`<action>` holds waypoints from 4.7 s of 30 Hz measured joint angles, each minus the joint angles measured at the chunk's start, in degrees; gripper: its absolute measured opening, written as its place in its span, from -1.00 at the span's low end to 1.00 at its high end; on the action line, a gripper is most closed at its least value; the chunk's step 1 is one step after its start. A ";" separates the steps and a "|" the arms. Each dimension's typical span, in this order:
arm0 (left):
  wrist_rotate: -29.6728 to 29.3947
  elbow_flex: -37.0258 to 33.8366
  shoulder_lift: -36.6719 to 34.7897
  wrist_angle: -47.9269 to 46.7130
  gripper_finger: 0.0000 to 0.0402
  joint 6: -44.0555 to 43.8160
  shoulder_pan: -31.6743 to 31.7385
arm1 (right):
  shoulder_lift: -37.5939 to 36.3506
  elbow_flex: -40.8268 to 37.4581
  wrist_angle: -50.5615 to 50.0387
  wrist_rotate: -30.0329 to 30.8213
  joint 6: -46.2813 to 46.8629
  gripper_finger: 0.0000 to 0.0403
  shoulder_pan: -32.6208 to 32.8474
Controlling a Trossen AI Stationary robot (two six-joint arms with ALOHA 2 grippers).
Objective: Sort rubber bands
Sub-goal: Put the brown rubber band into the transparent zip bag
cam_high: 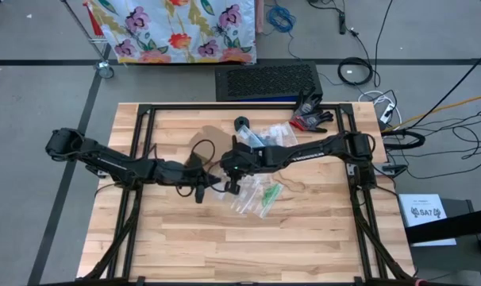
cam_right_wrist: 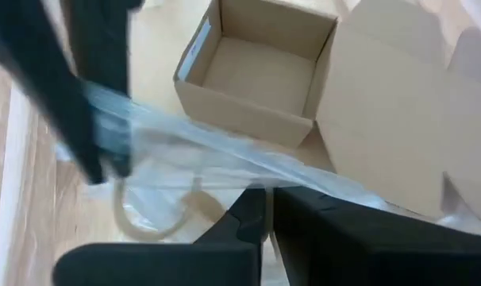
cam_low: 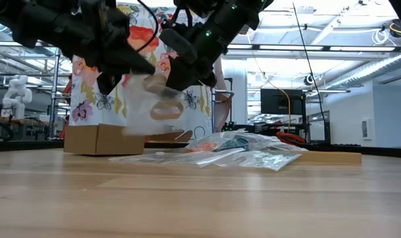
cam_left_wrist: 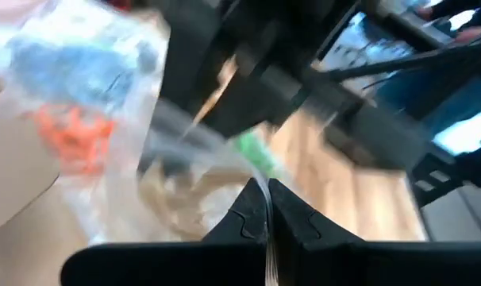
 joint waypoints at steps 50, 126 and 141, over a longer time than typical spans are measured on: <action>3.74 0.22 0.00 0.27 -1.00 -7.47 0.82 | -1.18 -0.02 -6.55 0.95 -32.72 -0.96 5.73; -5.32 2.34 -0.87 -12.55 -1.00 -1.50 4.65 | -30.73 -16.64 -22.89 7.36 -2.60 -0.43 2.32; -5.07 2.34 -0.87 -12.47 -1.00 -1.50 4.65 | -38.76 -51.65 3.18 8.93 17.05 -0.38 1.60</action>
